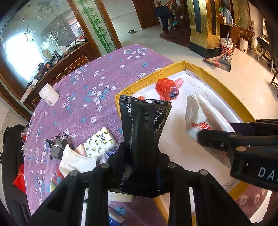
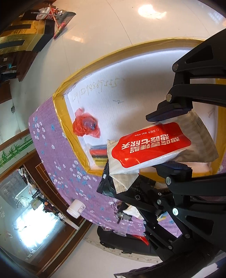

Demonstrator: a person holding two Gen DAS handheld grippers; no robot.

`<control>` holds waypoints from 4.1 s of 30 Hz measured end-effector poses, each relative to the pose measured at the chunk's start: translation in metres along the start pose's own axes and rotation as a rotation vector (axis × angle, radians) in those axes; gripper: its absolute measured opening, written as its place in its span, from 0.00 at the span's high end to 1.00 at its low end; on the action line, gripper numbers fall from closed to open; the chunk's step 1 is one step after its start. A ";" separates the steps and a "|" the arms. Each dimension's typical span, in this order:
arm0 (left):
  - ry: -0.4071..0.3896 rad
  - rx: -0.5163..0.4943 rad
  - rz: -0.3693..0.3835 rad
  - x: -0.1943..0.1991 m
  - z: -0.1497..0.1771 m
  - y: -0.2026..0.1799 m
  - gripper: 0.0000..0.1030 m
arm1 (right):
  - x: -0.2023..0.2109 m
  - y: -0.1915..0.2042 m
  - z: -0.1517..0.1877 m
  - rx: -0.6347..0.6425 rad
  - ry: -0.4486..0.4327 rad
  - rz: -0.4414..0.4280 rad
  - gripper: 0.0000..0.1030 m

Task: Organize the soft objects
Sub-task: 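Carry both packs into the tray and open both grippers to release them, then return both grippers to the pile on the table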

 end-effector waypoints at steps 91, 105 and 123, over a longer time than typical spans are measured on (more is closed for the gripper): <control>-0.043 0.476 -0.095 0.083 0.105 0.210 0.54 | 0.064 0.138 0.016 0.455 -0.124 -0.275 0.27; 0.270 0.394 0.204 -0.005 0.171 0.166 0.48 | -0.024 0.167 0.072 0.522 0.147 -0.200 0.27; 0.270 0.519 0.316 -0.023 0.188 0.181 0.88 | -0.067 0.195 0.109 0.619 0.255 -0.137 0.27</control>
Point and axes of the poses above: each gripper's, at about its wrist camera, not at the fingertips, and x roughly against the way its jaws point, y to its left, z to its underside, the point moved 2 cm from there along -x, roughly the way its jaws point, and after that the axes turned 2 degrees about -z, right-handed, at the moved point
